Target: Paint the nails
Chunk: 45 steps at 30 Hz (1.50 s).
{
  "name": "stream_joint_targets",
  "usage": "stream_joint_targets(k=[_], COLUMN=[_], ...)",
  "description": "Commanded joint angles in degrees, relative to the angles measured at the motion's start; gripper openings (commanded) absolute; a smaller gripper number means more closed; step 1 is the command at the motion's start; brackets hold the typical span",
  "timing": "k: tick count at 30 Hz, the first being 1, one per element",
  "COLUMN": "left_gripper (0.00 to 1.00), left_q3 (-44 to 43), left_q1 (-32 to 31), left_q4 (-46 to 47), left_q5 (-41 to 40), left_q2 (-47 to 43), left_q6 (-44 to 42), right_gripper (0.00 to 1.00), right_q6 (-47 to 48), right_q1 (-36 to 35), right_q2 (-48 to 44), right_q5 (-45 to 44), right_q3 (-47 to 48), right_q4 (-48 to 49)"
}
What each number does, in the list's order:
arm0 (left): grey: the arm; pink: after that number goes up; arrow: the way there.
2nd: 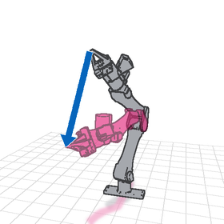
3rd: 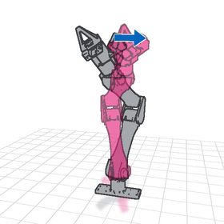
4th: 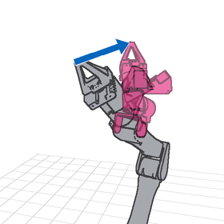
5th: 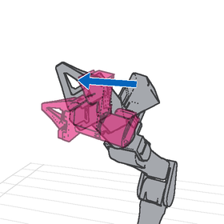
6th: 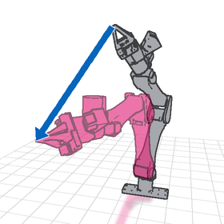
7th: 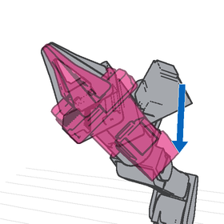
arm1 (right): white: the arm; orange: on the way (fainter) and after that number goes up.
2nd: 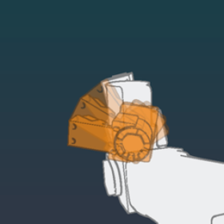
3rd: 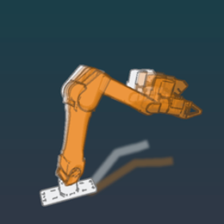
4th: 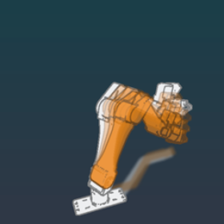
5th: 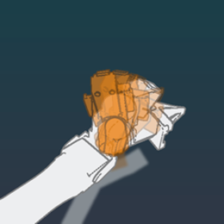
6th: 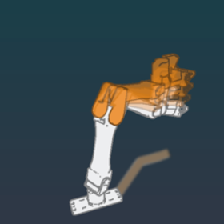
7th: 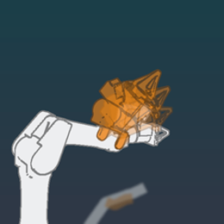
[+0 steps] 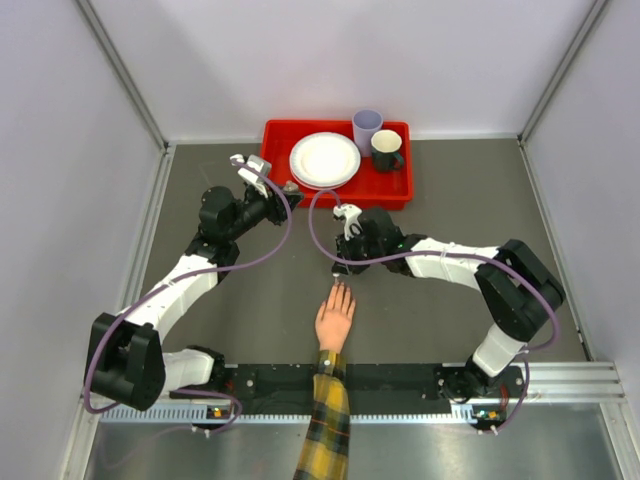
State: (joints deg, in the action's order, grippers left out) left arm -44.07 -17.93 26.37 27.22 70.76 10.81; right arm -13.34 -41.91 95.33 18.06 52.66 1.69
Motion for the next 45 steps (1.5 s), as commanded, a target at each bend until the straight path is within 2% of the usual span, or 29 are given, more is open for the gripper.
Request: stream_joint_targets(k=[1,20,29,45], left_gripper=[0.00,0.00,0.00,0.00], left_q3=[0.48,0.39,0.48,0.83], left_q1=[0.27,0.27,0.27,0.27], left_q4=[2.11,1.67,2.11,2.90], left_q5=[0.20,0.02,0.11,0.37], left_q2=[-1.59,-1.50,-1.77,-1.77], left_q6=[-0.61,-1.05,-0.53,0.00], right_gripper=[0.00,0.00,0.00,0.00], right_q6=[-0.37,-0.81,-0.45,-0.37], right_q1=[-0.72,1.30,1.57,-1.68], right_q2=[0.30,0.82,-2.51,-3.75], right_q5=[-0.83,-3.56,-3.74,-2.60], right_q3=[1.83,2.97,3.32,2.44], right_q4=[1.30,0.59,-1.34,-2.49])
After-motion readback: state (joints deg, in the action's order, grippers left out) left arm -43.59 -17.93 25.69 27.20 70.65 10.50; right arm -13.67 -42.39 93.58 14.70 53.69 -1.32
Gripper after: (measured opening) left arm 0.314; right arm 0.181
